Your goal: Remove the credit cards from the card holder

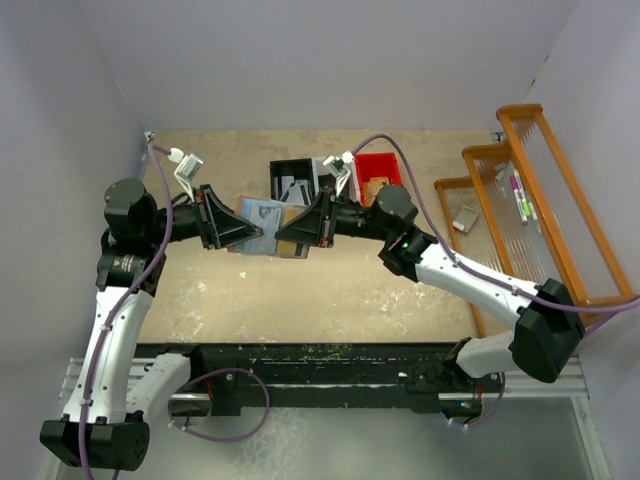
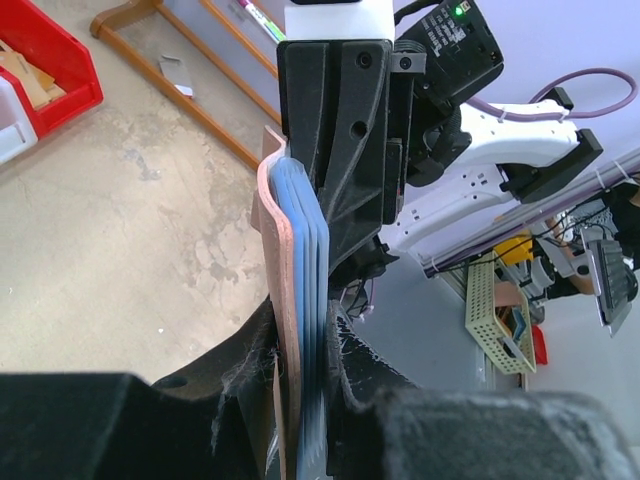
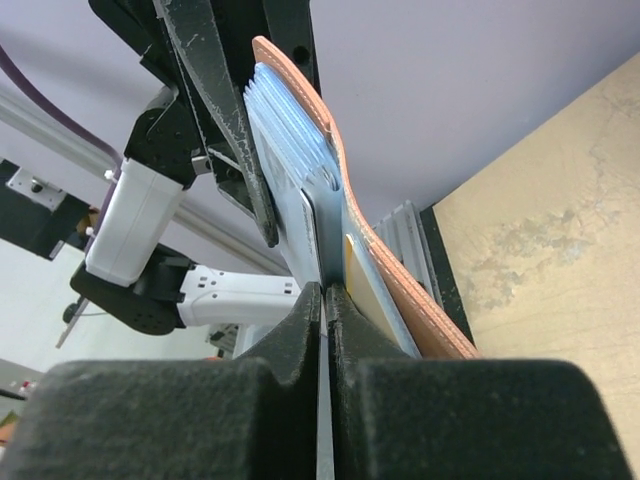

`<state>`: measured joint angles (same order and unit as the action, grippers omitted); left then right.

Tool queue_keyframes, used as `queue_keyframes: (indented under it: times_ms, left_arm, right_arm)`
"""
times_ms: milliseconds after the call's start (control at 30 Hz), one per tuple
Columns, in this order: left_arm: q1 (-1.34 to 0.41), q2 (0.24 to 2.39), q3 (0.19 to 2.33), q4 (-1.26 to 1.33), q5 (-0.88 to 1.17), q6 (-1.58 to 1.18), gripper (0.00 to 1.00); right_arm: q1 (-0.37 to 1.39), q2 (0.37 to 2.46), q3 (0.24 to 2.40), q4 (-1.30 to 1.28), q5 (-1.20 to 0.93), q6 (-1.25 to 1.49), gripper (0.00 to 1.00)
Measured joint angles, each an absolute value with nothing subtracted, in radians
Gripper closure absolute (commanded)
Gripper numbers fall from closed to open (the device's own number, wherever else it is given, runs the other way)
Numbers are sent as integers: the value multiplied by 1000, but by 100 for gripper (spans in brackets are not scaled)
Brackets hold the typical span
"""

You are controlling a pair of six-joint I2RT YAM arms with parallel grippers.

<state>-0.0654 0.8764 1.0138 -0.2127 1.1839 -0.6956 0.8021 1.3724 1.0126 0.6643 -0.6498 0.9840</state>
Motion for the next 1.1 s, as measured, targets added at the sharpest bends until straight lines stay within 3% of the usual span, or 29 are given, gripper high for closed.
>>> queue_keyframes:
  times_ms: [200,300,433,900,1033,1067,1100]
  left_arm:
    - [-76,868,975,-199,1221,-705,50]
    - [-81,867,948,-164,1262,-751,46]
    - [-81,859,926,-120,1301,-798,53]
    - [-81,843,918,-46,1373,-855,61]
    - [-81,843,918,-43,1380,-857,74]
    - [-81,843,918,-43,1380,-858,76]
    - [-81,843,918,-43,1378,-856,77]
  right_arm:
    - [815,1390,1006,713,-661,1011,100]
    - [827,1400,1004,738,-669,1021,100]
    - [830,1399,971,770,-673,1025,100]
    - [831,1321,934,737,-672,1007,100]
    - [831,1309,933,723,-672,995,100]
    - [831,1306,933,720,-672,994,99]
    - [831,1306,933,722,-672,993,90]
